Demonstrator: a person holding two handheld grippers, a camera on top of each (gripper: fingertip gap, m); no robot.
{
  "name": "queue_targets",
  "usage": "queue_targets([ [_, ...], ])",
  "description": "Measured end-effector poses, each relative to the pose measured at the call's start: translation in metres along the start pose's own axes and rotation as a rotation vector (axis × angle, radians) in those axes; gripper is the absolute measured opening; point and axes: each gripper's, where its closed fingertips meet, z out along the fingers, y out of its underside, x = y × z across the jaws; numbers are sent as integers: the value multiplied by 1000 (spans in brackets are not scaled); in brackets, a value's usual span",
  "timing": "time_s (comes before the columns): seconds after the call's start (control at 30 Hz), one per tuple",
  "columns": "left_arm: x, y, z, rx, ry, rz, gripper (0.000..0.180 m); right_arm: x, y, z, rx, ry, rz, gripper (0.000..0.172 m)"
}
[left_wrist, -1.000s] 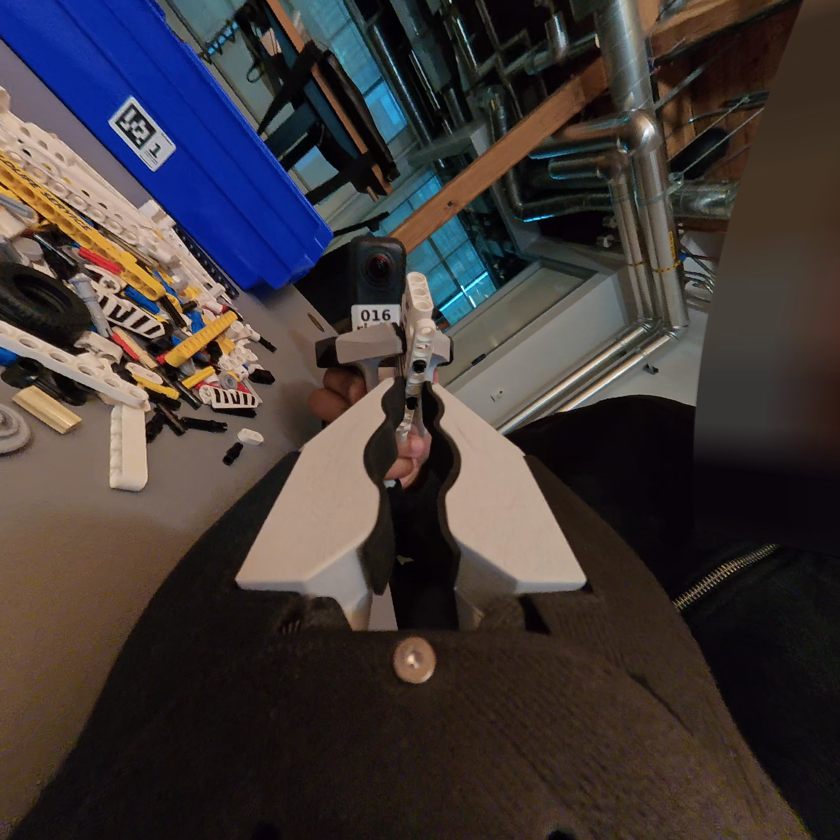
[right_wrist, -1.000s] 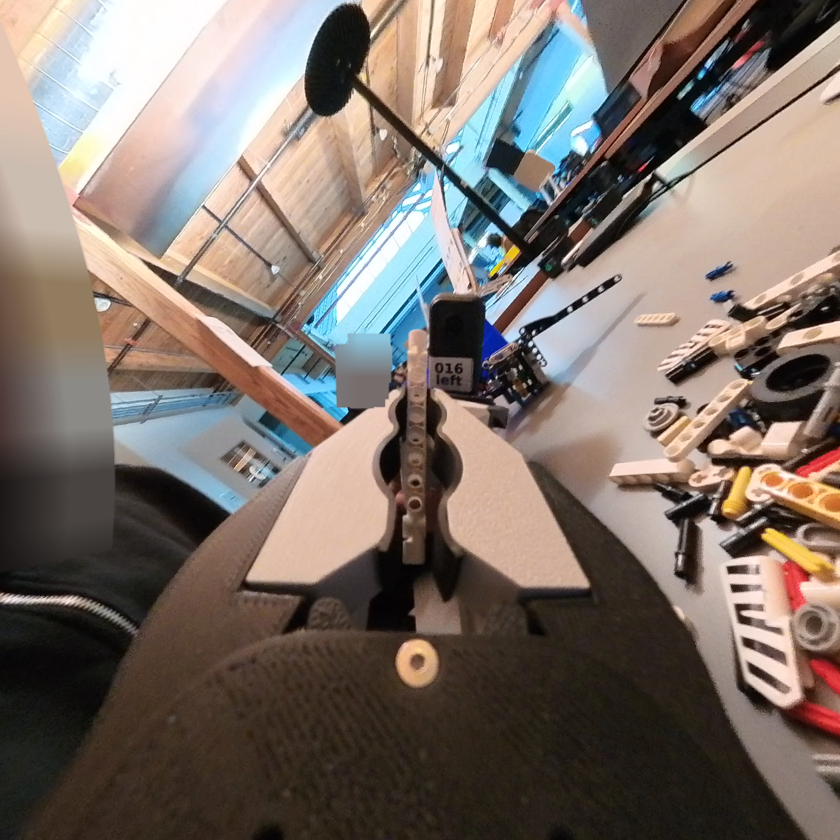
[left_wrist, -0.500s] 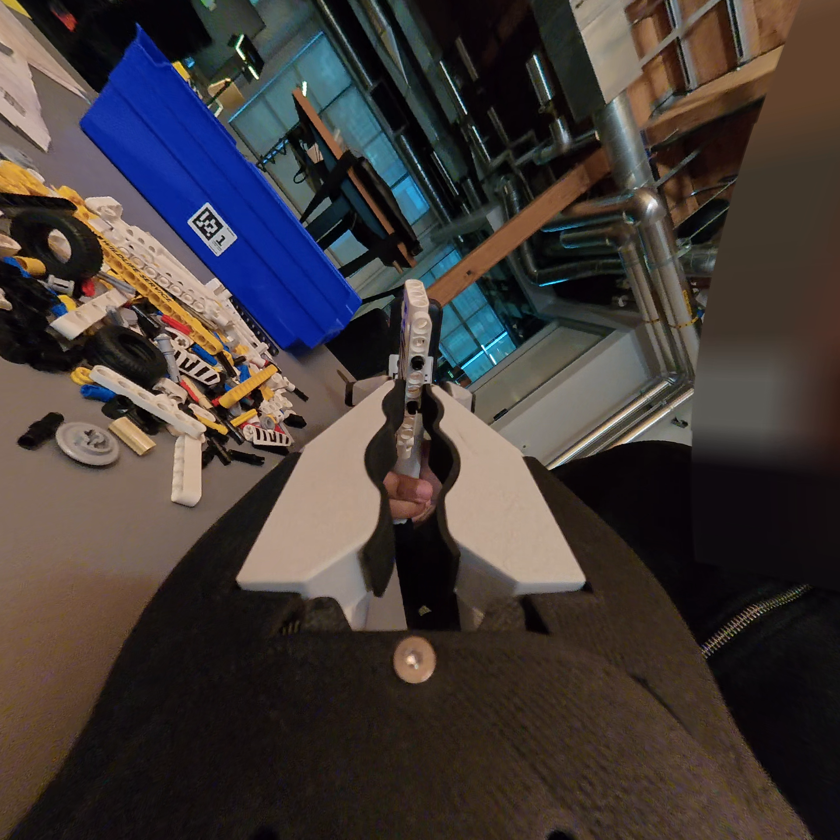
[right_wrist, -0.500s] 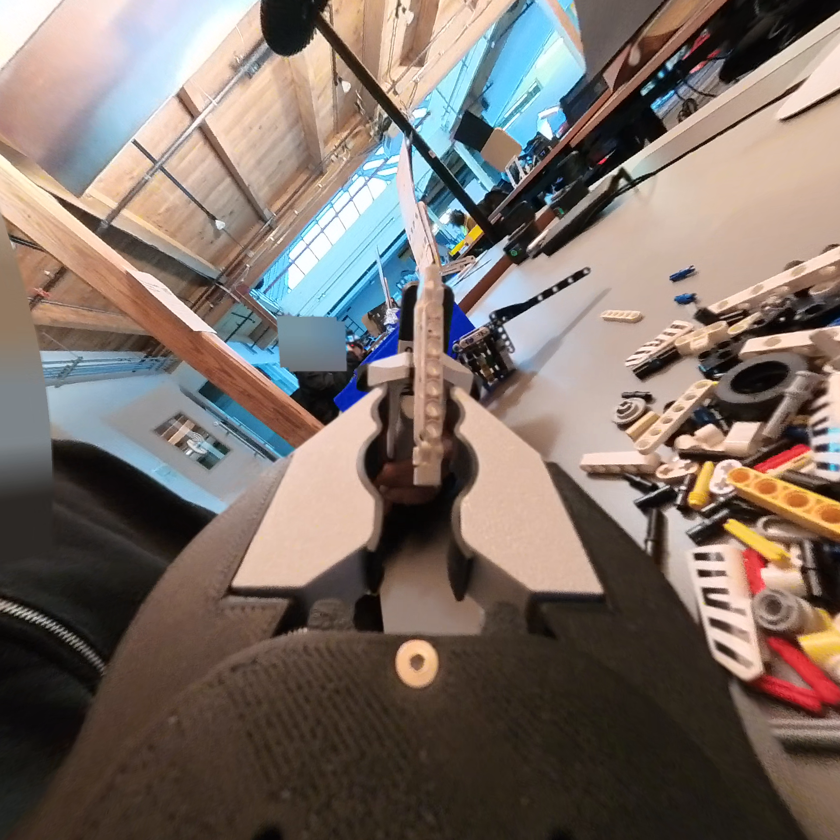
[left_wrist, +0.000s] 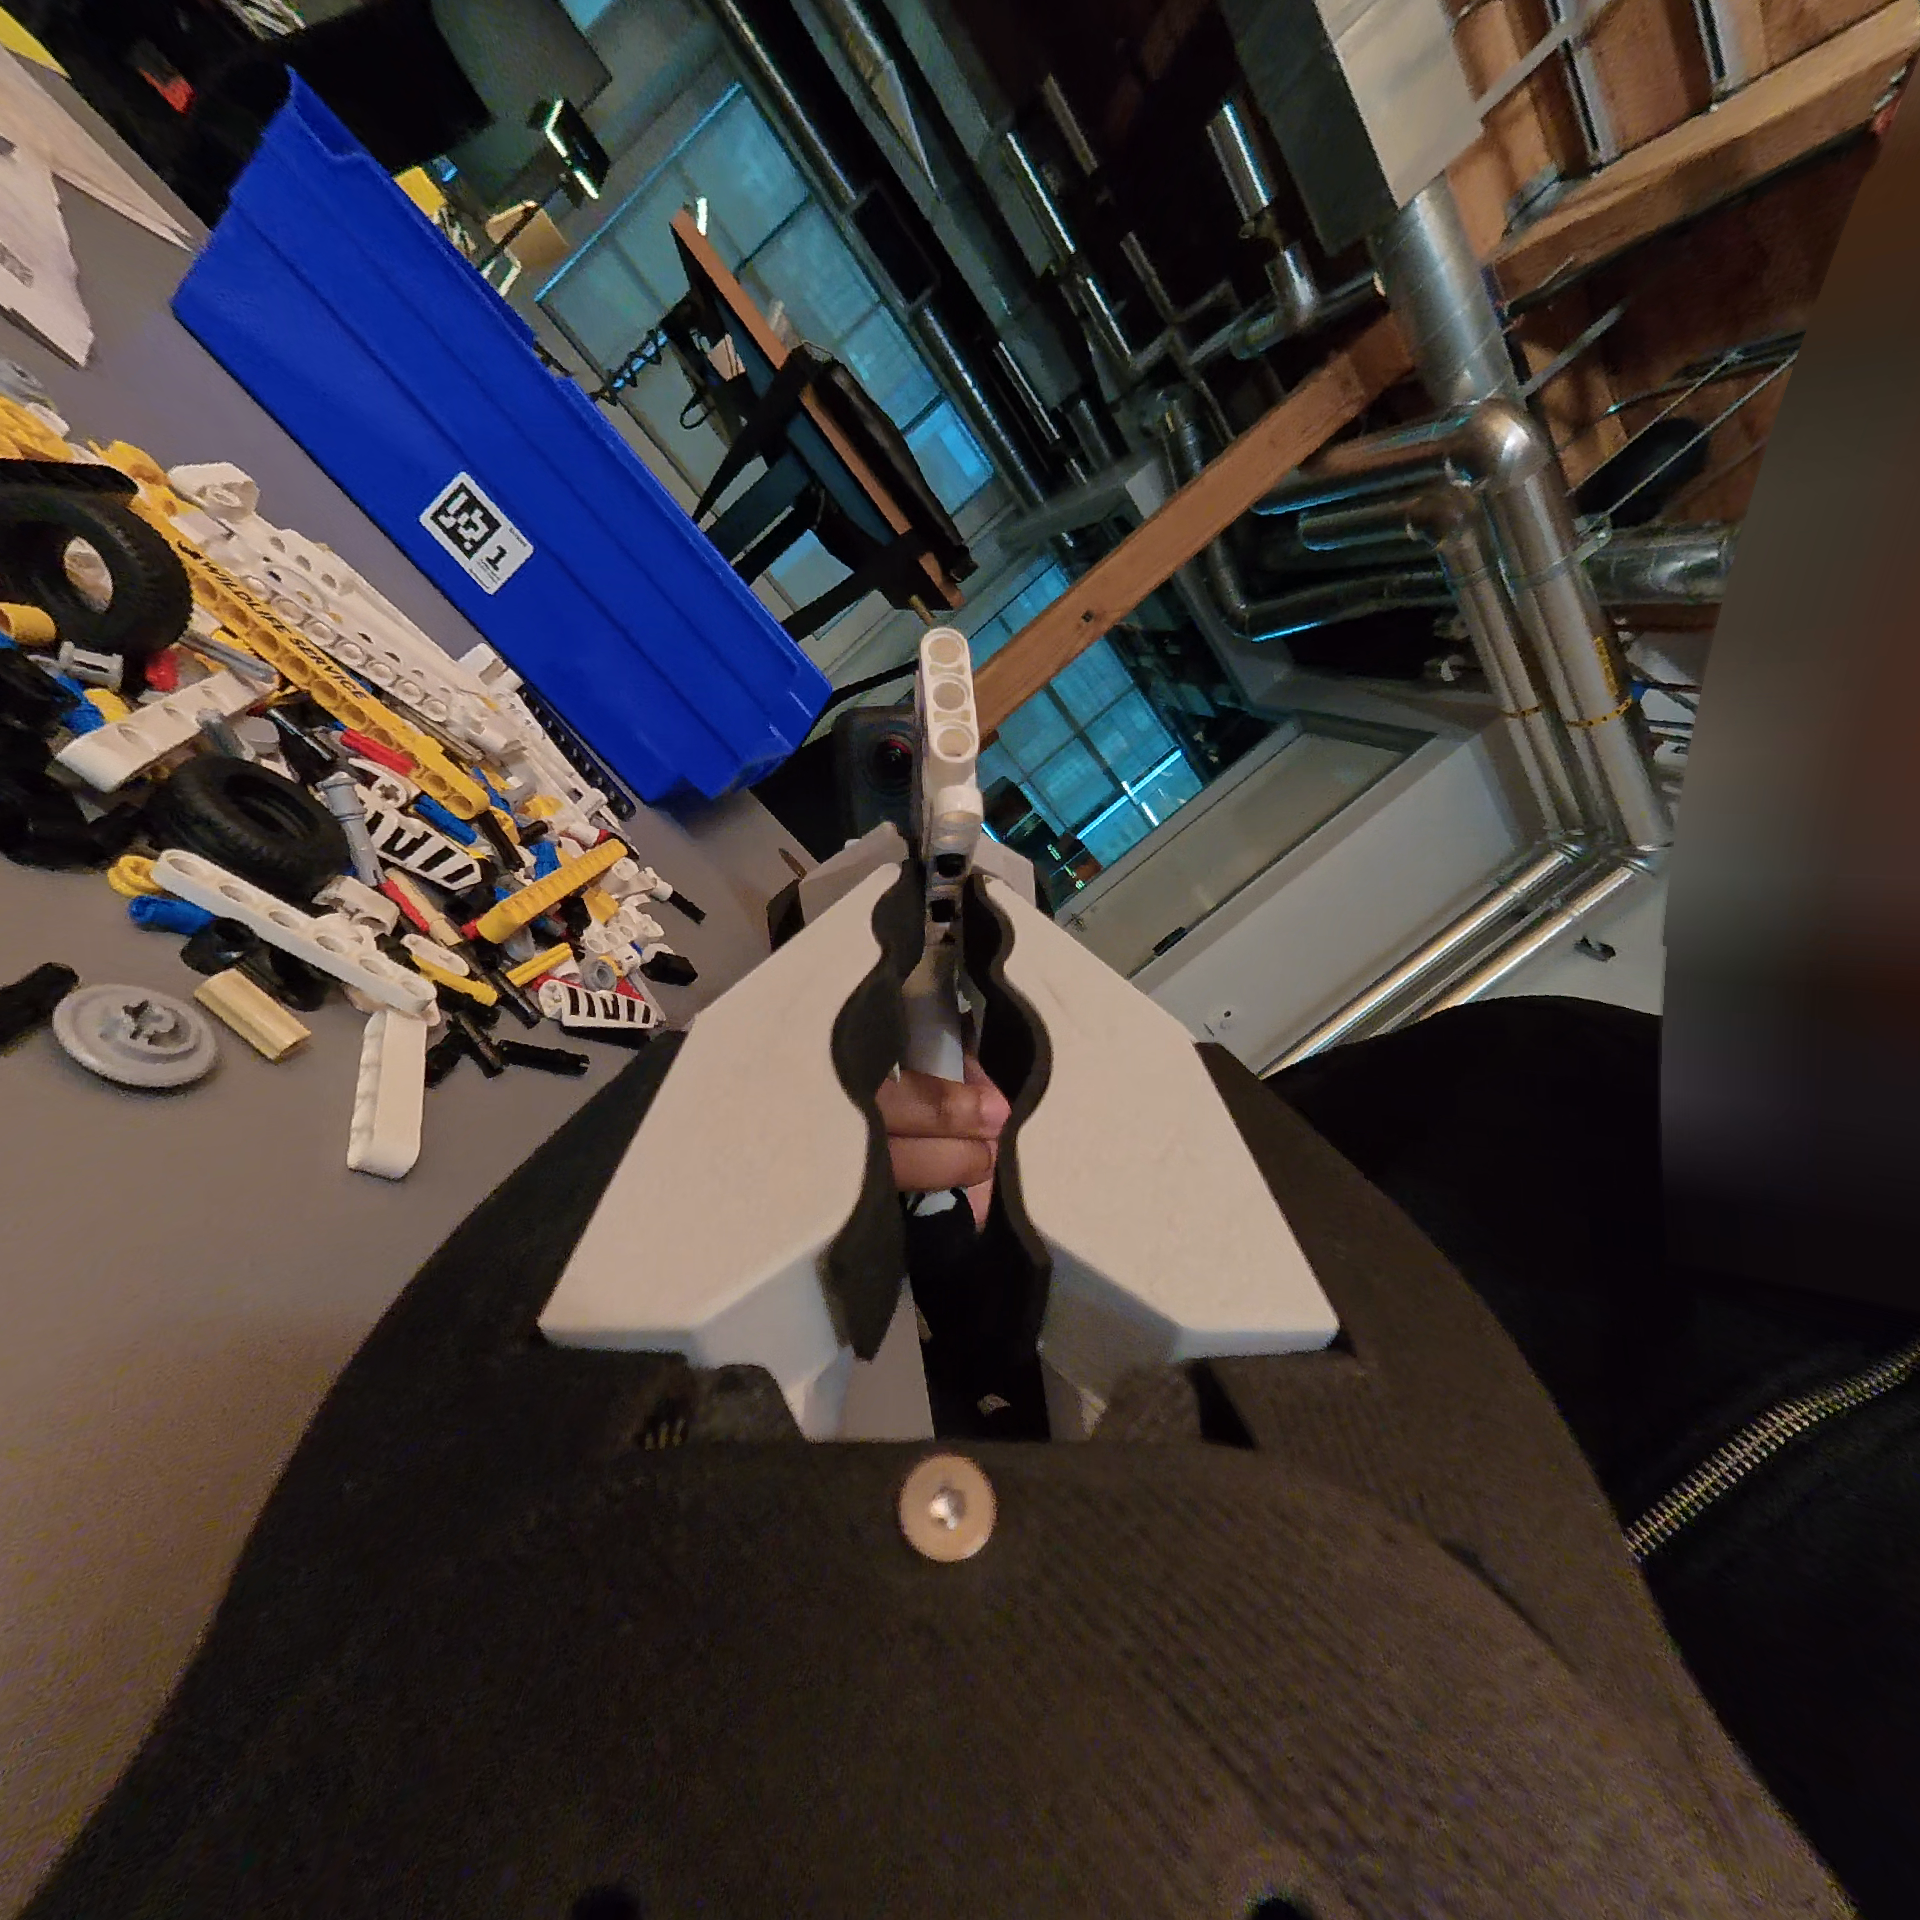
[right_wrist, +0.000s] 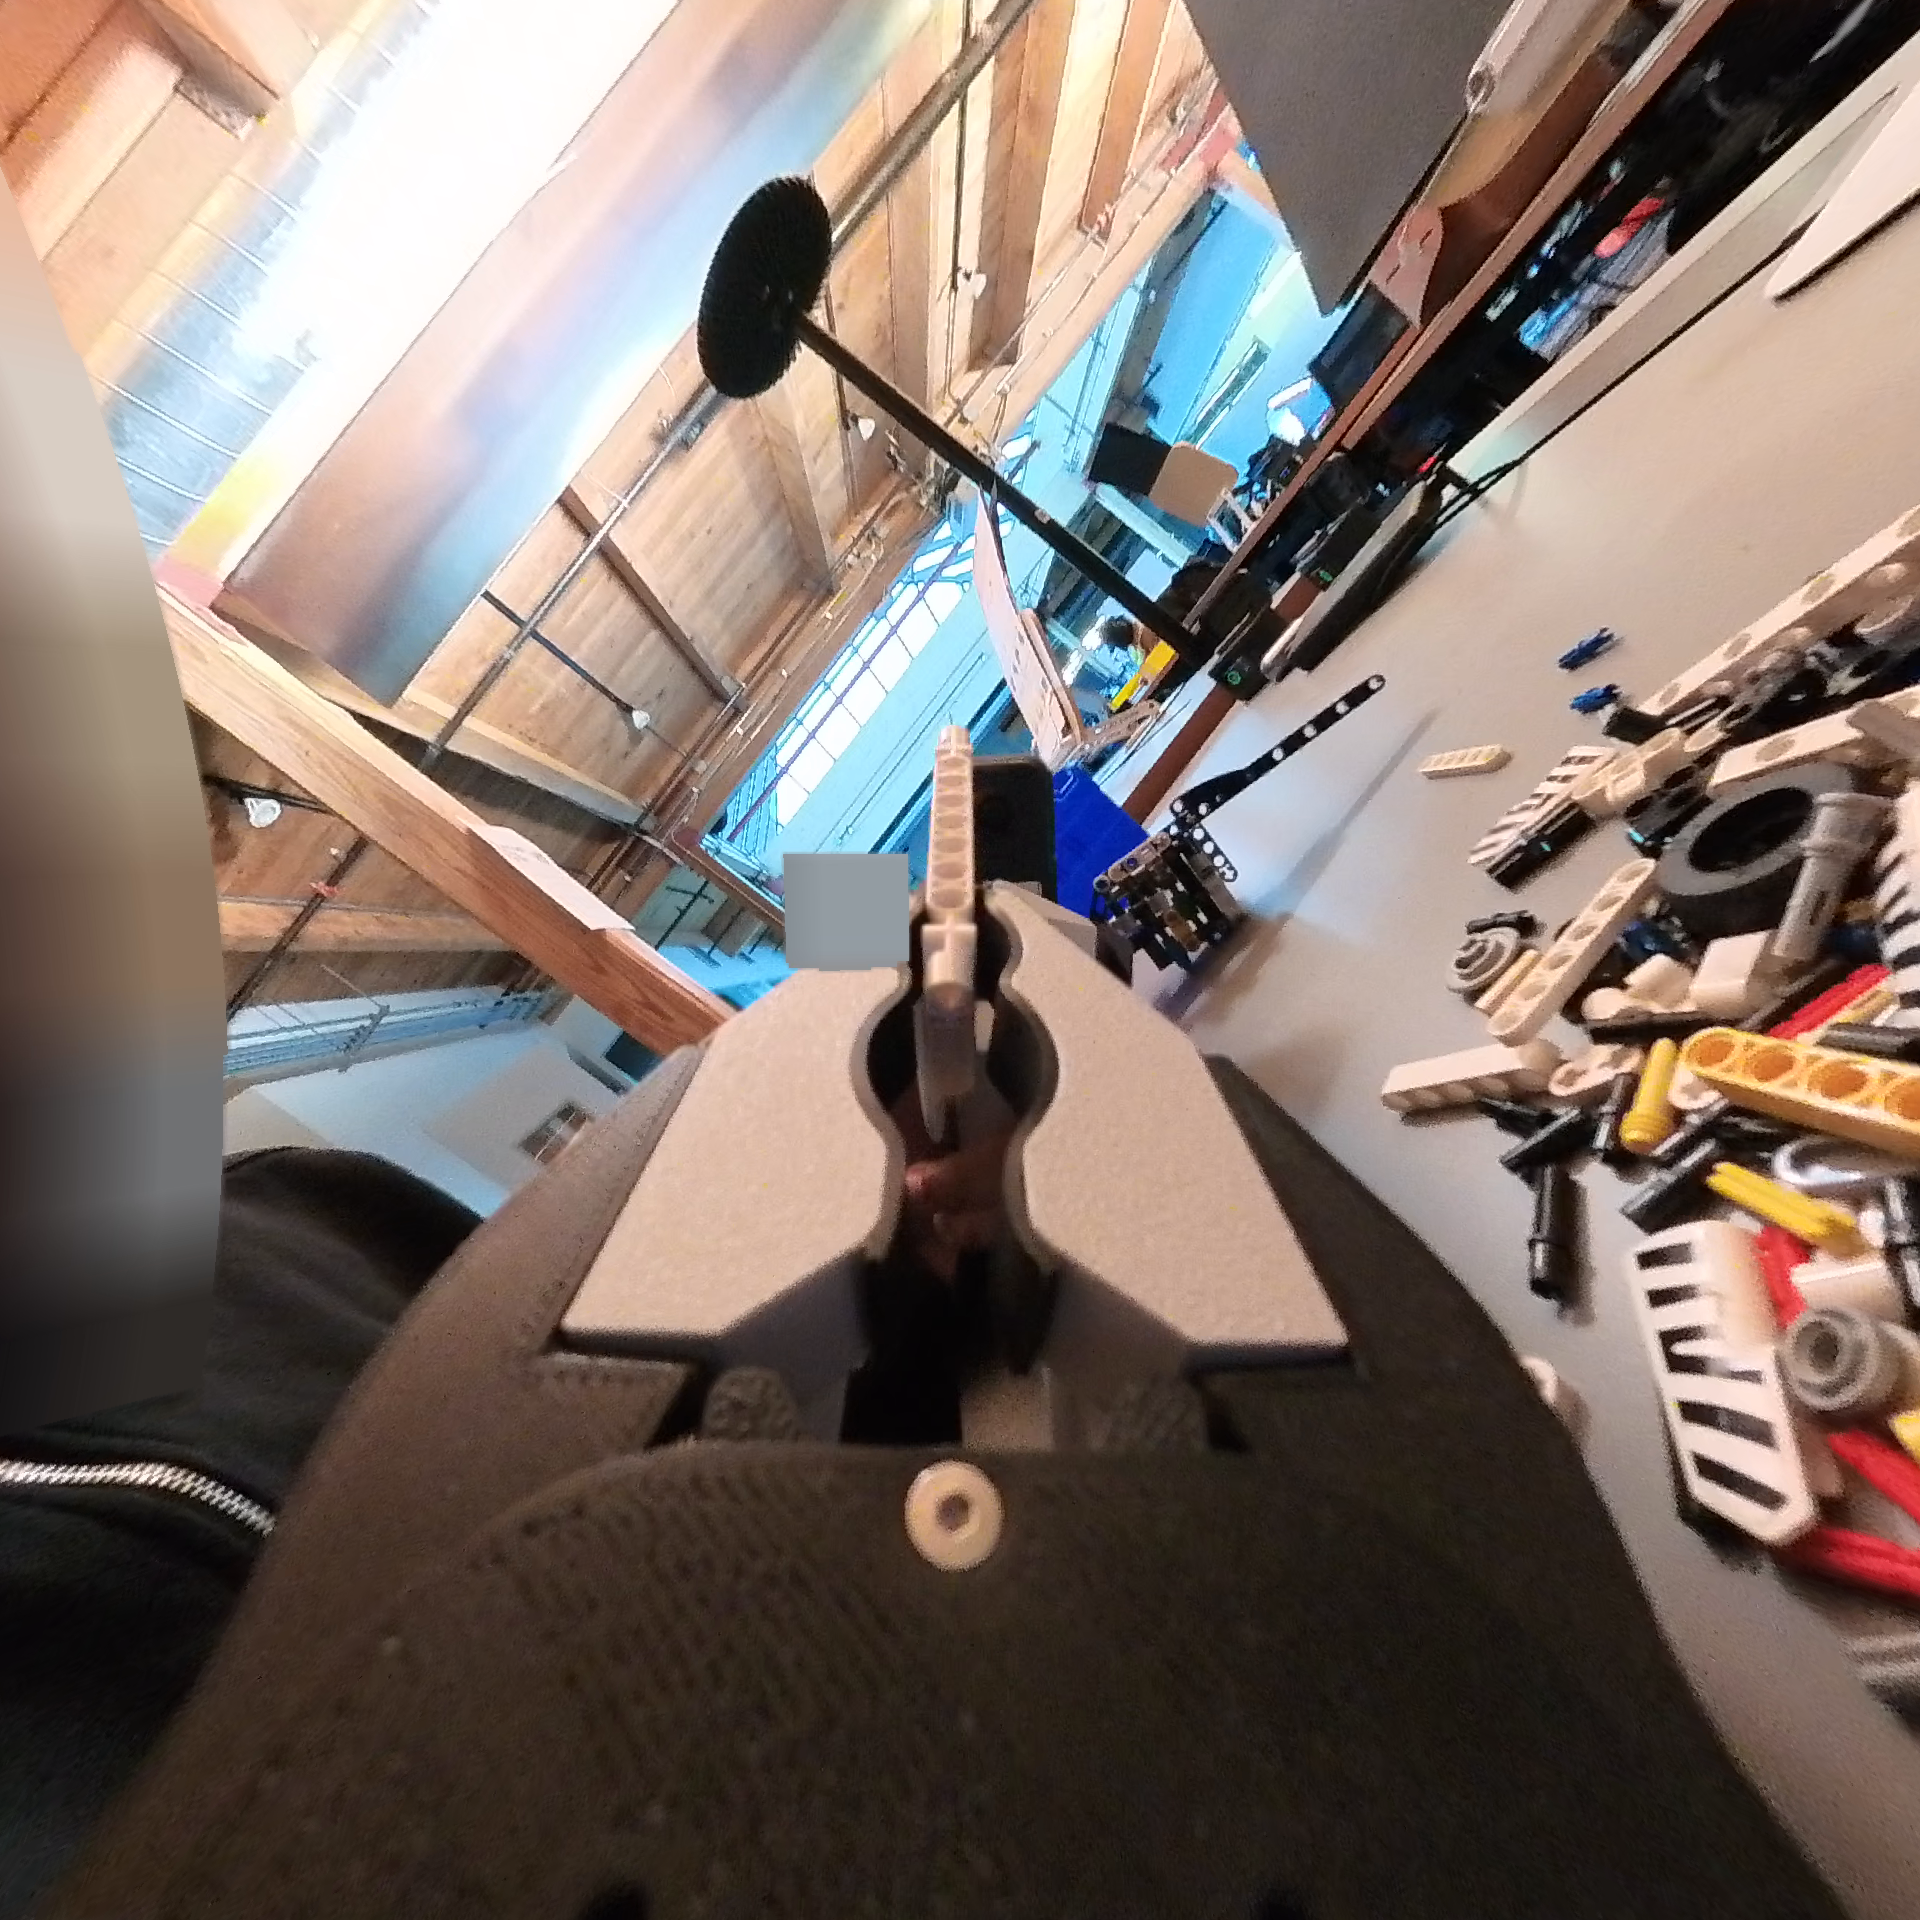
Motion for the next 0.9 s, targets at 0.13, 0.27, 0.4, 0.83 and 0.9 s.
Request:
queue_targets([
  [0.13,1,3,1,-16,10,-10,6,-1,-4,-1,35,-7,9,4],
  [0.27,1,3,0,-14,25,-27,5,-1,-3,0,22,10,-37,4],
  [0.4,0,1,0,6,35,-51,5,-1,-2,0,0,54,-121,4],
  [0.83,-1,7,8,-3,8,-56,7,0,-3,-2,74,62,-76,3],
  [0.9,-1,8,8,-1,10,-71,7,0,-4,-2,88,69,-82,3],
])
